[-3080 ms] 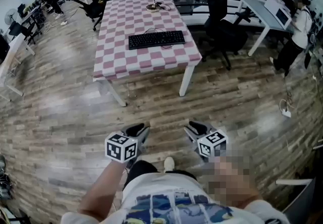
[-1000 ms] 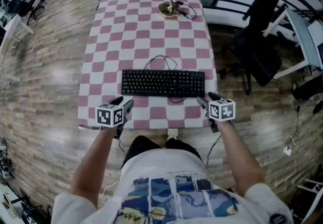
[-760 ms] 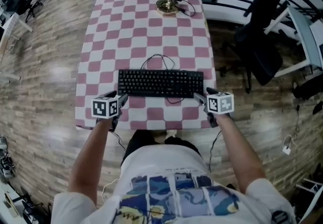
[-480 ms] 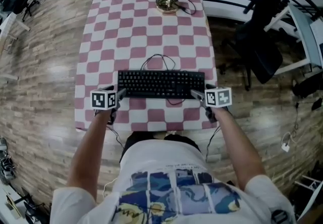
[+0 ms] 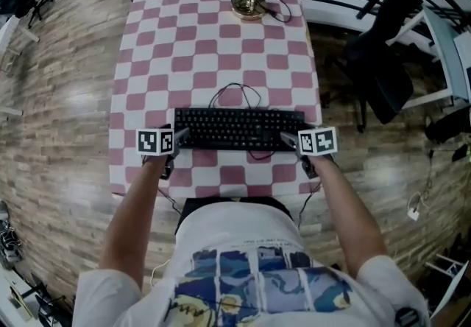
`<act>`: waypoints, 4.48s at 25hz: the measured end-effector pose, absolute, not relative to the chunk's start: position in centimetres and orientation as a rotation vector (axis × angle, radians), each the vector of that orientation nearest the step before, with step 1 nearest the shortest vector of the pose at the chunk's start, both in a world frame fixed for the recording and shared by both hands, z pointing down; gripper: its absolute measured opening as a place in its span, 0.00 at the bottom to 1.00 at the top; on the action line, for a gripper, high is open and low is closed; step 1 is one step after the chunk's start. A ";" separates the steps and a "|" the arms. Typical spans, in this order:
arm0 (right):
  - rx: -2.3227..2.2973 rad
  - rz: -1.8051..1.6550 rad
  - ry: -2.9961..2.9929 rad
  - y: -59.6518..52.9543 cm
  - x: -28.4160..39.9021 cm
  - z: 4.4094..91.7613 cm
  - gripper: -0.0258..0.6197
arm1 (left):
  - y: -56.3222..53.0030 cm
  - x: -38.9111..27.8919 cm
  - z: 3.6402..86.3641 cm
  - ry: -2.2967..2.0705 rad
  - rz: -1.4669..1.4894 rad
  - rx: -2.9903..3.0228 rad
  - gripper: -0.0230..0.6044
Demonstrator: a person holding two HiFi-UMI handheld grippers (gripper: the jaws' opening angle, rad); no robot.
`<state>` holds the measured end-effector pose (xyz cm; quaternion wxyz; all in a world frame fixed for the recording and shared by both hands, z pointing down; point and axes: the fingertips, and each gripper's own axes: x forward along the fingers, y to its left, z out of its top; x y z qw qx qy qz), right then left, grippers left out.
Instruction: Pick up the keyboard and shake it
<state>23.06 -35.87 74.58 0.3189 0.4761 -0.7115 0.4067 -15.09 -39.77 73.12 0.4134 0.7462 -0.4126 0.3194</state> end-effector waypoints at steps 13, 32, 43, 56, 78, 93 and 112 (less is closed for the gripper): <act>1.236 1.107 -1.830 -35.8 22.9 75.2 0.68 | -39.7 -13.3 74.3 -0.939 0.785 1.834 0.51; 1.359 0.916 -1.959 -35.3 23.5 70.7 0.64 | -39.0 -13.1 70.2 -1.048 0.690 1.926 0.50; 1.414 0.626 -2.129 -37.4 24.1 63.6 0.64 | -40.1 -12.5 63.9 -1.168 0.558 2.076 0.51; 1.428 0.169 -2.272 -38.6 24.0 54.0 0.61 | -40.9 -12.9 55.5 -1.369 0.376 2.250 0.50; 1.586 -0.330 -2.286 -37.0 23.8 39.3 0.53 | -39.6 -13.4 40.9 -1.565 0.123 2.503 0.50; 1.660 -0.678 -2.231 -36.5 23.1 31.9 0.53 | -39.8 -14.2 34.4 -1.626 0.008 2.591 0.50; 1.732 -0.968 -2.112 -37.0 23.3 26.1 0.52 | -41.2 -14.0 29.4 -1.680 -0.060 2.668 0.50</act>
